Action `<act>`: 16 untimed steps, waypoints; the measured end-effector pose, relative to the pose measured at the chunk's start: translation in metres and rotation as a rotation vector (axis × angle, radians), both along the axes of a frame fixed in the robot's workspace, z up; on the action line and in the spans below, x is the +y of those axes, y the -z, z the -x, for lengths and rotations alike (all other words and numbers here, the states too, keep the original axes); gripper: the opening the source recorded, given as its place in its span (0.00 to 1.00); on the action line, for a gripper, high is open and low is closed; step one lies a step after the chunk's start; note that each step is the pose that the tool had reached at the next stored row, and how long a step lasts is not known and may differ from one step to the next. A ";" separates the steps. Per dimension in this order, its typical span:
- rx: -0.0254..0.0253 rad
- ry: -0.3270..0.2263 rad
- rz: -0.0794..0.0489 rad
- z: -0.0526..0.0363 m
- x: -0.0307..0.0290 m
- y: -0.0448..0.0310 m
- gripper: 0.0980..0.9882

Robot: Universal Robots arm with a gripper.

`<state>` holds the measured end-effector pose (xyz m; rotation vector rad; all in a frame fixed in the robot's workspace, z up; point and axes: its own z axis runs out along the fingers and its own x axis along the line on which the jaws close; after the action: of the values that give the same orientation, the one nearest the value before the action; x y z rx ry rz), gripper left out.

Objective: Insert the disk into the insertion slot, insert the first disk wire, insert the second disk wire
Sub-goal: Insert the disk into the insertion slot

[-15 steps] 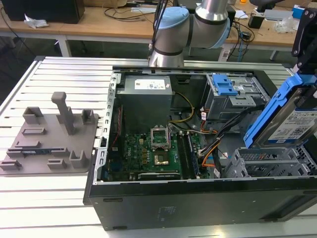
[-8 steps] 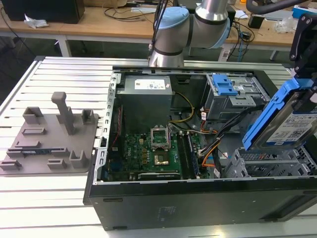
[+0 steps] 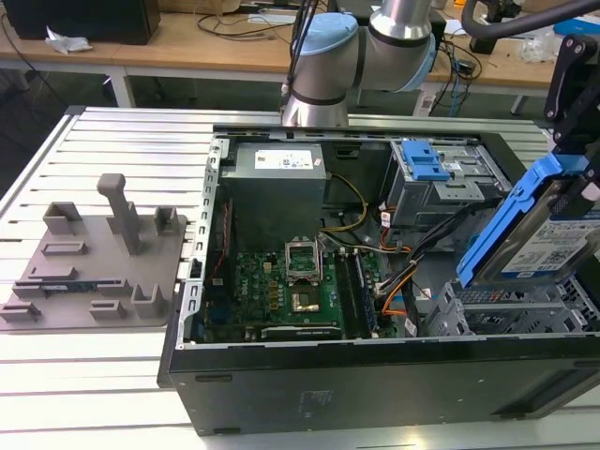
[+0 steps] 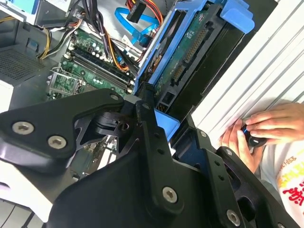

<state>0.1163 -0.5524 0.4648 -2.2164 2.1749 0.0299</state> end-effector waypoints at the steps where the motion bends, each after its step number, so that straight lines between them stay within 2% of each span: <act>1: 0.0000 0.000 0.000 0.0000 0.0000 0.0010 0.30; 16: 0.0001 0.014 0.000 0.0000 -0.0020 0.0103 0.30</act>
<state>0.1163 -0.5544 0.4544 -2.2007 2.1907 0.0296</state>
